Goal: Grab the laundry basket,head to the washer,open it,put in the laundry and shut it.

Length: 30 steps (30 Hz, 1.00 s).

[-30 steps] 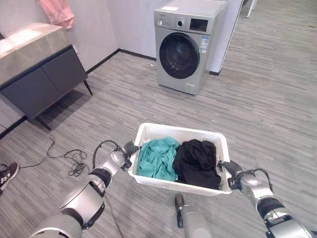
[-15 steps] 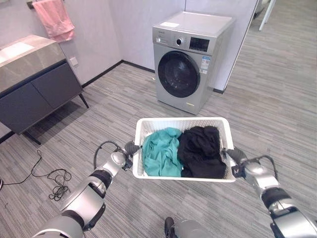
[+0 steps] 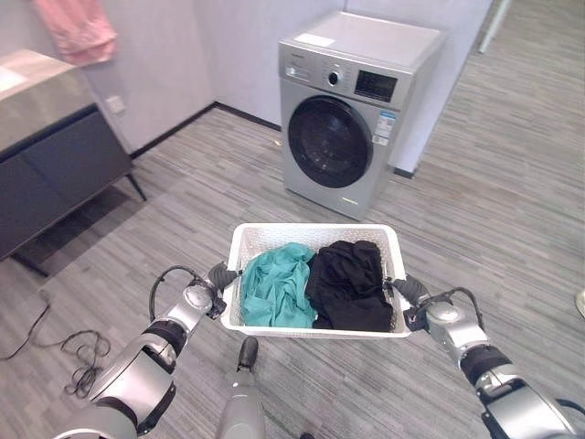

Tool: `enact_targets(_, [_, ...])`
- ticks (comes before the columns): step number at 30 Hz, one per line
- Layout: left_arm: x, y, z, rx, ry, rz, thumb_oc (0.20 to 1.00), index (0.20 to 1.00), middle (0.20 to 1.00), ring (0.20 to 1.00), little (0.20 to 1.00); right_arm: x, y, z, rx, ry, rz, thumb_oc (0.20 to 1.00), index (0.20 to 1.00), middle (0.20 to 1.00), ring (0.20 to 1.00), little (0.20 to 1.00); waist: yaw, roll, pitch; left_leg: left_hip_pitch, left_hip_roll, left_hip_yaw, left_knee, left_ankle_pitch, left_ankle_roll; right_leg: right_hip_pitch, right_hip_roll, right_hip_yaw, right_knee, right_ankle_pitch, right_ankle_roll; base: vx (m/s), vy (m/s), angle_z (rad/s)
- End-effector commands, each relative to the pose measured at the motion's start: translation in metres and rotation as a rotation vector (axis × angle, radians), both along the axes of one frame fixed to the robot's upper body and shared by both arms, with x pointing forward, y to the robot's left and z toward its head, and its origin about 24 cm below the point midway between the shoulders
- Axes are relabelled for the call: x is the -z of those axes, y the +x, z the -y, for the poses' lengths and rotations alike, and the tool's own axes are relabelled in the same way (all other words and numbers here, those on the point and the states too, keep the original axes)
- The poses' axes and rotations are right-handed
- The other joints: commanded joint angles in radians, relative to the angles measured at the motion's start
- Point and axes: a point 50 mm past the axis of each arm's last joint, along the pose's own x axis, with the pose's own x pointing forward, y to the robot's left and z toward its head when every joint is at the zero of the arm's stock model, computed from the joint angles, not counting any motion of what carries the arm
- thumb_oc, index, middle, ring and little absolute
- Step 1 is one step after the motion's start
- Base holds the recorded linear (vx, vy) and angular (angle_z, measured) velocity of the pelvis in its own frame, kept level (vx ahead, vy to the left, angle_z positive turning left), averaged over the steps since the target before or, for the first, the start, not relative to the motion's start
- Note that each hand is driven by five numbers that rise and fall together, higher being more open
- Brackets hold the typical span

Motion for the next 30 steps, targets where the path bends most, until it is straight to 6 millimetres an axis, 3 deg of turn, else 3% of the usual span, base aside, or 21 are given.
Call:
enact_targets(1, [-0.047,0.029,0.0,-0.023,-0.058,0.2,0.2,0.2,0.2,0.2,0.2,-0.035,0.014,0.011,0.027,0.062,0.212,0.2,0.2,0.2,0.2,0.2,0.03,-0.013,-0.131,0.069,0.026,0.027,-0.005,-0.012,-0.074,-0.153,-0.223,0.027,0.346,0.118,0.168,0.51,0.434,-0.07])
enact_targets(2, [-0.046,0.029,-0.002,-0.022,-0.049,0.197,0.2,0.2,0.2,0.2,0.2,-0.033,0.014,0.01,0.034,0.072,0.21,0.2,0.2,0.2,0.2,0.2,0.023,-0.011,-0.133,0.095,0.005,0.034,-0.013,-0.033,-0.051,-0.193,-0.23,0.042,0.441,0.177,0.17,0.27,0.234,0.1])
enact_targets(3, [-0.046,0.029,-0.002,-0.022,-0.048,0.197,0.2,0.2,0.2,0.2,0.2,-0.033,0.014,0.01,0.033,0.072,0.21,0.2,0.2,0.2,0.2,0.2,0.025,-0.013,-0.133,0.095,0.004,0.037,-0.013,-0.033,-0.051,-0.196,-0.232,0.045,0.446,0.174,0.171,0.31,0.292,0.17])
enact_targets(4, [-0.044,0.027,-0.004,-0.014,-0.031,0.184,0.2,0.2,0.2,0.2,0.2,-0.033,0.014,0.01,0.037,0.081,0.21,0.2,0.2,0.2,0.2,0.2,0.007,0.001,-0.12,0.153,-0.013,0.035,-0.032,-0.059,-0.015,-0.278,-0.22,0.065,0.593,0.24,0.172,0.26,0.236,0.11])
enact_targets(6, [-0.041,0.025,-0.005,-0.015,-0.024,0.173,0.2,0.2,0.2,0.2,0.2,-0.03,0.013,0.009,0.045,0.091,0.205,0.2,0.2,0.2,0.2,0.2,0.004,0.004,-0.113,0.183,-0.023,0.038,-0.041,-0.074,0.003,-0.308,-0.218,0.067,0.651,0.256,0.175,0.29,0.211,0.05])
enact_targets(7, [-0.037,0.022,-0.012,-0.028,-0.008,0.156,0.2,0.2,0.2,0.2,0.2,-0.025,0.012,0.007,0.051,0.106,0.19,0.2,0.2,0.2,0.2,0.2,0.006,0.009,-0.11,0.237,-0.03,0.051,-0.054,-0.106,0.022,-0.362,-0.254,0.012,0.666,0.243,0.17,0.33,0.155,0.24])
enact_targets(10, [-0.037,0.022,-0.015,-0.039,-0.009,0.154,0.2,0.2,0.2,0.2,0.2,-0.026,0.013,0.008,0.038,0.091,0.182,0.2,0.2,0.2,0.2,0.2,-0.007,0.018,-0.107,0.298,-0.04,0.059,-0.067,-0.141,0.028,-0.446,-0.246,-0.079,0.549,0.179,0.154,0.33,0.111,-0.11])
enact_targets(11, [-0.037,0.021,-0.015,-0.039,-0.01,0.154,0.2,0.2,0.2,0.2,0.2,-0.026,0.013,0.008,0.037,0.091,0.181,0.2,0.2,0.2,0.2,0.2,-0.009,0.017,-0.104,0.303,-0.04,0.057,-0.068,-0.144,0.028,-0.441,-0.248,-0.08,0.552,0.174,0.153,0.38,0.031,-0.39])
enact_targets(12, [-0.037,0.022,-0.016,-0.045,-0.009,0.157,0.2,0.2,0.2,0.2,0.2,-0.029,0.014,0.01,0.033,0.085,0.191,0.2,0.2,0.2,0.2,0.2,-0.03,0.008,-0.102,0.348,-0.061,0.056,-0.089,-0.169,0.025,-0.506,-0.209,-0.109,0.399,0.165,0.157,0.37,-0.015,-0.14])
enact_targets(14, [-0.037,0.022,-0.018,-0.054,-0.002,0.163,0.2,0.2,0.2,0.2,0.2,-0.029,0.012,0.015,0.046,0.076,0.194,0.2,0.2,0.2,0.2,0.2,-0.047,-0.006,-0.101,0.392,-0.081,0.046,-0.109,-0.199,0.014,-0.528,-0.193,-0.129,0.223,0.195,0.171,0.38,-0.039,-0.02])
enact_targets(15, [-0.037,0.021,-0.018,-0.054,-0.003,0.163,0.2,0.2,0.2,0.2,0.2,-0.029,0.012,0.015,0.046,0.076,0.194,0.2,0.2,0.2,0.2,0.2,-0.049,-0.001,-0.096,0.399,-0.076,0.044,-0.109,-0.202,0.014,-0.517,-0.189,-0.133,0.214,0.197,0.171,0.41,-0.083,-0.04])
enact_targets(16, [-0.041,0.025,-0.014,-0.042,-0.005,0.182,0.2,0.2,0.2,0.2,0.2,-0.028,0.007,0.025,0.085,0.068,0.196,0.2,0.2,0.2,0.2,0.2,-0.067,-0.02,-0.094,0.418,-0.088,0.033,-0.093,-0.243,-0.002,-0.533,-0.199,-0.124,0.106,0.242,0.189,0.39,-0.091,0.14])
enact_targets(18, [-0.044,0.028,-0.006,-0.013,-0.001,0.194,0.2,0.2,0.2,0.2,0.2,-0.025,-0.002,0.04,0.131,0.063,0.186,0.2,0.2,0.2,0.2,0.2,-0.083,-0.033,-0.098,0.434,-0.096,0.014,-0.057,-0.286,-0.013,-0.498,-0.193,-0.094,0.07,0.251,0.183,0.42,-0.122,0.67])
enact_targets(19, [-0.043,0.028,-0.002,-0.006,-0.008,0.195,0.2,0.2,0.2,0.2,0.2,-0.026,-0.005,0.046,0.156,0.059,0.19,0.2,0.2,0.2,0.2,0.2,-0.091,-0.038,-0.103,0.433,-0.095,0.002,-0.024,-0.28,-0.028,-0.488,-0.185,-0.07,0.09,0.255,0.178,0.35,-0.128,0.97])
enact_targets(21, [-0.039,0.026,0.002,0.004,-0.013,0.185,0.2,0.2,0.2,0.2,0.2,-0.027,-0.011,0.056,0.169,0.037,0.194,0.2,0.2,0.2,0.2,0.2,-0.105,-0.033,-0.11,0.429,-0.078,0.006,0.069,-0.271,-0.059,-0.466,-0.181,-0.093,0.123,0.242,0.162,0.36,-0.164,1.14])
enact_targets(22, [-0.039,0.026,0.004,0.007,-0.02,0.186,0.2,0.2,0.2,0.2,0.2,-0.029,-0.012,0.061,0.191,0.035,0.204,0.2,0.2,0.2,0.2,0.2,-0.113,-0.026,-0.107,0.409,-0.048,0.013,0.171,-0.224,-0.088,-0.437,-0.165,-0.102,0.133,0.219,0.145,0.24,-0.14,0.9])
enact_targets(23, [-0.039,0.027,0.004,0.007,-0.02,0.187,0.2,0.2,0.2,0.2,0.2,-0.029,-0.012,0.061,0.191,0.036,0.204,0.2,0.2,0.2,0.2,0.2,-0.116,-0.029,-0.11,0.404,-0.052,0.01,0.17,-0.22,-0.087,-0.44,-0.169,-0.103,0.131,0.221,0.145,0.25,-0.236,0.51])
enact_targets(24, [-0.038,0.025,0.005,0.013,-0.024,0.179,0.2,0.2,0.2,0.2,0.2,-0.033,-0.013,0.063,0.187,0.038,0.222,0.2,0.2,0.2,0.2,0.2,-0.105,-0.038,-0.093,0.301,-0.024,0.038,0.402,-0.124,-0.099,-0.396,-0.166,-0.114,0.143,0.187,0.108,0.17,-0.222,0.29])
enact_targets(25, [-0.04,0.026,0.004,0.003,-0.031,0.185,0.2,0.2,0.2,0.2,0.2,-0.037,-0.01,0.062,0.175,0.034,0.234,0.2,0.2,0.2,0.2,0.2,-0.092,-0.041,-0.082,0.258,-0.04,0.022,0.486,-0.112,-0.096,-0.383,-0.158,-0.108,0.146,0.177,0.099,0.18,-0.219,0.21])
enact_targets(27, [-0.042,0.027,0.003,-0.002,-0.036,0.191,0.2,0.2,0.2,0.2,0.2,-0.04,-0.008,0.063,0.171,0.023,0.241,0.2,0.2,0.2,0.2,0.2,-0.084,-0.041,-0.073,0.216,-0.052,0.005,0.545,-0.11,-0.092,-0.375,-0.151,-0.1,0.15,0.166,0.092,0.14,-0.112,-0.21])
enact_targets(30, [-0.049,0.031,0.008,-0.002,-0.067,0.221,0.2,0.2,0.2,0.2,0.2,-0.046,-0.004,0.069,0.21,0.009,0.26,0.2,0.2,0.2,0.2,0.2,-0.059,-0.047,-0.058,0.159,0.013,0.022,0.409,-0.11,-0.074,-0.339,-0.151,-0.089,0.157,0.123,0.087,0.21,-0.054,-0.26])
